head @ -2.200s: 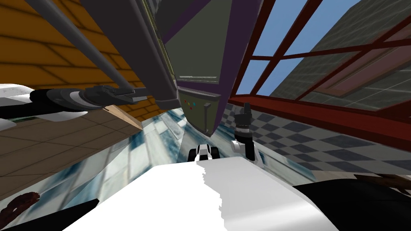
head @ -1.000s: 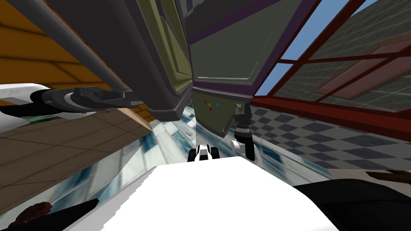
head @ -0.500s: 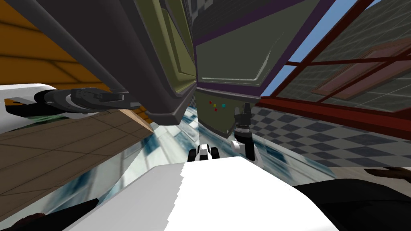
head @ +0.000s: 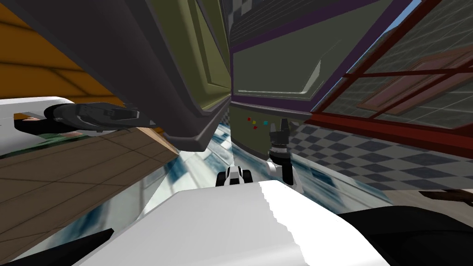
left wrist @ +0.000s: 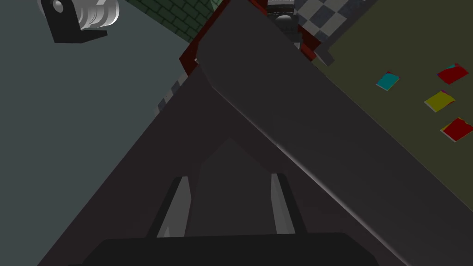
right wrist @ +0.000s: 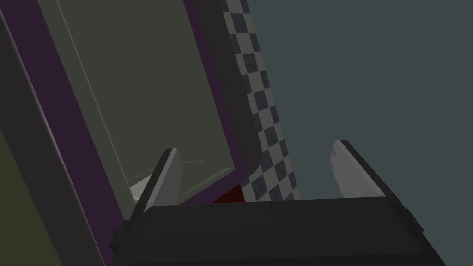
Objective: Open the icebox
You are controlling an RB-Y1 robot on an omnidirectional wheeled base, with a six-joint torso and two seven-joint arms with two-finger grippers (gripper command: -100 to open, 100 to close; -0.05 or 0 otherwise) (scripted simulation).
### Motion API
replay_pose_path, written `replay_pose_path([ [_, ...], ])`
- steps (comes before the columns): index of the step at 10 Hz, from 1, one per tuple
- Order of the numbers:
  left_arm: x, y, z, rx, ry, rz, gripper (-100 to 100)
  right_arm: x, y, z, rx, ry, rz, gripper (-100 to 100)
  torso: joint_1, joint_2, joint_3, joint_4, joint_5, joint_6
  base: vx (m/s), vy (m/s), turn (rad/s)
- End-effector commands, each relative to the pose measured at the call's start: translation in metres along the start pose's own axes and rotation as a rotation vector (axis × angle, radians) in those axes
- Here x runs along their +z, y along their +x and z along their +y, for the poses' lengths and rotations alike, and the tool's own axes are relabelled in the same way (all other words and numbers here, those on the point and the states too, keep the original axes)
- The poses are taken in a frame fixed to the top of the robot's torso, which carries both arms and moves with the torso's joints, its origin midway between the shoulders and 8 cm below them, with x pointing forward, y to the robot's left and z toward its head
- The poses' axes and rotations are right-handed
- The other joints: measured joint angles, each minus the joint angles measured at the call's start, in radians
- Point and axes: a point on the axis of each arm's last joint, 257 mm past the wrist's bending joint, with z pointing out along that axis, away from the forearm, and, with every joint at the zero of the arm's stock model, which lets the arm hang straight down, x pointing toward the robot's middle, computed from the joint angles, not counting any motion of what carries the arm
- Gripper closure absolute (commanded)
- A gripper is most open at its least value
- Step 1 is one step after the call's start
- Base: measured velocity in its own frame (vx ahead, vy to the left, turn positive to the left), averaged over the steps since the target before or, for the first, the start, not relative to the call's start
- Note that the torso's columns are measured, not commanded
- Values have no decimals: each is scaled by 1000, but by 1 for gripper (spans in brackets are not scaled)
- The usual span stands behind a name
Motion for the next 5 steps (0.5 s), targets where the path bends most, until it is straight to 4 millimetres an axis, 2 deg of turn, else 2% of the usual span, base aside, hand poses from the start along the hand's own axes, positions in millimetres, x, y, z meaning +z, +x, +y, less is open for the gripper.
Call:
replay_pose_path([
  [1, 9, 2, -9, 13, 30, 24, 100, 0, 0, 0, 0, 0, 0, 0, -2, -1, -1, -1, 0, 0, 88, 249, -88],
  [4, 14, 6, -14, 13, 52, 45, 100, 0, 0, 0, 0, 0, 0, 0, -2, 1, 0, 0, -1, 0, 70, 239, -44],
  [5, 24, 6, -14, 7, 117, -3, -100, 0, 0, 0, 0, 0, 0, 0, -2, 2, 0, 0, -1, 0, 7, 192, -317],
])
